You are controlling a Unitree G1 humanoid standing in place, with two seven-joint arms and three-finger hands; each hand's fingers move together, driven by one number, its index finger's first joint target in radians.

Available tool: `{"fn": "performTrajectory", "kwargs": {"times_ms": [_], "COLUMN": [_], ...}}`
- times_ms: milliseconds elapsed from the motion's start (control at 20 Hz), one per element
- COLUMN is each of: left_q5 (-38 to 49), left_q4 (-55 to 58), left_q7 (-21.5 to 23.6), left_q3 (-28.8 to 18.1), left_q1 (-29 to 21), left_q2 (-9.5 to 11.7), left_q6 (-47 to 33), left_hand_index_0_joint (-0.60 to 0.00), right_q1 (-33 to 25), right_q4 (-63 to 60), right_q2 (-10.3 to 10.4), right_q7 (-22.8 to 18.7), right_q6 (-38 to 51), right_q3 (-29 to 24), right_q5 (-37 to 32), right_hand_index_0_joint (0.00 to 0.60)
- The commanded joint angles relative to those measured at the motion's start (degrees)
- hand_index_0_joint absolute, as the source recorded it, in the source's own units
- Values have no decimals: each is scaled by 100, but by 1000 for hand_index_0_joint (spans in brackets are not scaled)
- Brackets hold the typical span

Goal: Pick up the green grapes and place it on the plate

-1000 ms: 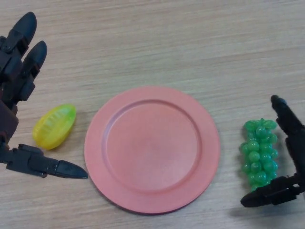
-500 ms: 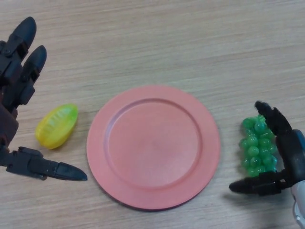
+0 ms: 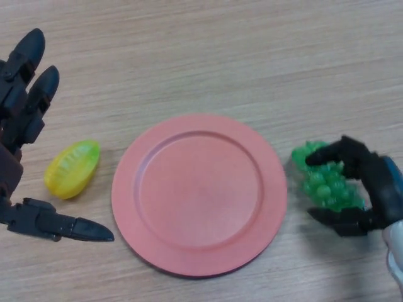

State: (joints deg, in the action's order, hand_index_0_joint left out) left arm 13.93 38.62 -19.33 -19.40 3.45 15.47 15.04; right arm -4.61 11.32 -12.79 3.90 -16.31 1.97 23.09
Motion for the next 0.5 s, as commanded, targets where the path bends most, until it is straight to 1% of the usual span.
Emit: {"fn": "performTrajectory", "kwargs": {"times_ms": [50,100,150,200,250,300,350,400,450,500], "left_q5": [220,262,267,296,345,422,482,576,641,706], "left_q4": [351,357,364,405,442,503,528,564,579,593], "left_q7": [171,245,287,367,389,406,425,451,453,464], "left_q3": [-572,-607,-625,-678,-719,-786,-822,-875,-902,-932], "left_q1": [-168,-205,-217,-243,-256,-264,-281,-303,-314,-326], "left_q2": [221,245,256,281,302,325,336,358,376,399], "left_q6": [-724,-711,-706,-682,-639,-598,-580,-573,-552,-538], "left_hand_index_0_joint": [0,0,0,0,0,0,0,0,0,0], "right_q1": [-444,-599,-681,-885,-977,-1167,-1297,-1531,-1675,-1925], "right_q4": [947,1375,1541,1887,2056,2320,2454,2606,2648,2714], "right_q2": [-145,-109,-86,-1,62,140,158,178,182,187], "right_q7": [37,186,251,397,446,535,563,583,470,106], "right_q6": [127,-221,-349,-610,-792,-1106,-1294,-1593,-1750,-2091], "right_q3": [-347,-202,-104,142,292,620,867,1287,1494,1763], "right_q5": [-252,-270,-217,-75,-64,33,99,240,144,-312], "right_hand_index_0_joint": [600,600,600,600,600,600,600,600,600,600]}}
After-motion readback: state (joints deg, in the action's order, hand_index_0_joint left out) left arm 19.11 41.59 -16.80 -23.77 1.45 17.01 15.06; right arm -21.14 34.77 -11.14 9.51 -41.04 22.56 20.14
